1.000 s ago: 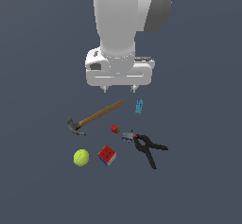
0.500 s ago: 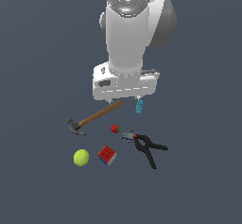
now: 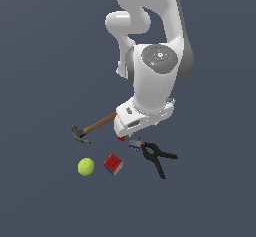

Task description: Pick up a designated object from a clutter of objects.

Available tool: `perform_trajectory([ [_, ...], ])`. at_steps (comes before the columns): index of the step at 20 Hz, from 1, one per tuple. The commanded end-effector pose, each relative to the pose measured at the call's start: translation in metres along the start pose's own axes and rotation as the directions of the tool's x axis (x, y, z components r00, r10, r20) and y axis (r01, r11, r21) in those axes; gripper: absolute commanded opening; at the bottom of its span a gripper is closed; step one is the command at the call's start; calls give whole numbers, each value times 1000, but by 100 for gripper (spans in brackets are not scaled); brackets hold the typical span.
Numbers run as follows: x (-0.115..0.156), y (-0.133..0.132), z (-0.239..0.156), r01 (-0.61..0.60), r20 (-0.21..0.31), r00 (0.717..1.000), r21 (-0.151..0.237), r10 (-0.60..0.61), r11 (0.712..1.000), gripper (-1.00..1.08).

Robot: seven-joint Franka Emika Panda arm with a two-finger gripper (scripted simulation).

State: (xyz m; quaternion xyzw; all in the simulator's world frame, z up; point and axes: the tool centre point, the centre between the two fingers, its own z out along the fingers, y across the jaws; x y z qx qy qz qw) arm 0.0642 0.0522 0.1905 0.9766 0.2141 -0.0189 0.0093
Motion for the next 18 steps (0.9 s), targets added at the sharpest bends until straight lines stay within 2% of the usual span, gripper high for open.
perform_trajectory([
  [1, 16, -8, 22, 84, -6, 996, -4, -84, 996, 100],
  [9, 53, -34, 82, 293, -26, 956, -7, -293, 956, 100],
  [18, 69, -51, 116, 396, -40, 917, -7, -396, 918, 100],
])
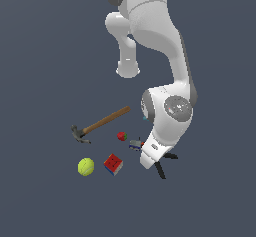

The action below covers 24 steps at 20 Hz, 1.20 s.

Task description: Pick up a designated object from a clutter of objects.

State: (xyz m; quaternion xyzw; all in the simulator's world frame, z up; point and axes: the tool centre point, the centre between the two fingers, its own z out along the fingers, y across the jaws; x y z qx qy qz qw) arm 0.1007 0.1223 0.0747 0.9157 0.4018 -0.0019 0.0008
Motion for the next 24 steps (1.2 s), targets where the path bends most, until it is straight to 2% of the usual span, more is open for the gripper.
perform_trajectory([
  [1, 3, -1, 5, 16, -3, 1000, 0, -16, 1000, 100],
  [7, 3, -1, 8, 15, -2, 1000, 1, -15, 1000, 100],
  [16, 2, -2, 49, 19, -4, 1000, 0, -19, 1000, 100],
  [21, 4, -2, 56, 20, -4, 1000, 0, -20, 1000, 100],
  [22, 4, -2, 56, 20, -4, 1000, 0, -20, 1000, -100],
  [24, 4, -2, 56, 20, -4, 1000, 0, -20, 1000, -100],
])
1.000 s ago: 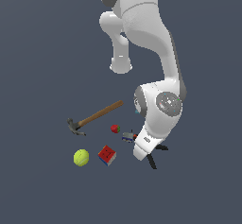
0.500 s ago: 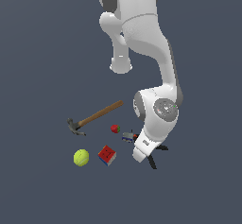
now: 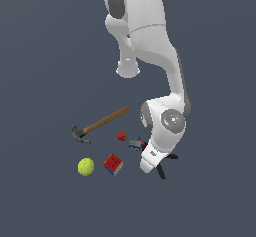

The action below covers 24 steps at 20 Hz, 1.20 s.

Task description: Pick up a designated object from a clutter of objects.

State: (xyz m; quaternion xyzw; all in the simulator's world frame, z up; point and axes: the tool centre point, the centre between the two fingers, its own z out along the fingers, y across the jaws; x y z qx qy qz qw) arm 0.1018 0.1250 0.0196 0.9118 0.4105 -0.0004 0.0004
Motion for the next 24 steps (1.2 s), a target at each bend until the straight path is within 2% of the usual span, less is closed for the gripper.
perform_trajectory([
  [1, 1, -1, 1, 1, -1, 1000, 0, -1, 1000, -100],
  [14, -2, -1, -9, 0, 0, 1000, 0, 0, 1000, -100],
  [24, -12, -5, -68, 0, 0, 1000, -1, 0, 1000, -100],
])
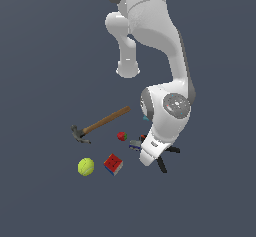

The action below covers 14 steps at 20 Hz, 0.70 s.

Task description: Pick up a designated object from a clutter of objects.

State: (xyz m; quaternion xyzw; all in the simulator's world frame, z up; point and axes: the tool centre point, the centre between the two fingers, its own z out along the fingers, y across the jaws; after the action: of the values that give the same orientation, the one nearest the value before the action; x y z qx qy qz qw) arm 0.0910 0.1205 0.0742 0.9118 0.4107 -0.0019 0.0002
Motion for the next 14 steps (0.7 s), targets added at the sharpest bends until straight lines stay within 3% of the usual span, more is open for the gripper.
perform_trajectory([
  [1, -3, -1, -23, 0, -2, 1000, -2, 0, 1000, -100],
  [14, -27, -13, -173, 2, -3, 1000, -2, -2, 1000, -100],
])
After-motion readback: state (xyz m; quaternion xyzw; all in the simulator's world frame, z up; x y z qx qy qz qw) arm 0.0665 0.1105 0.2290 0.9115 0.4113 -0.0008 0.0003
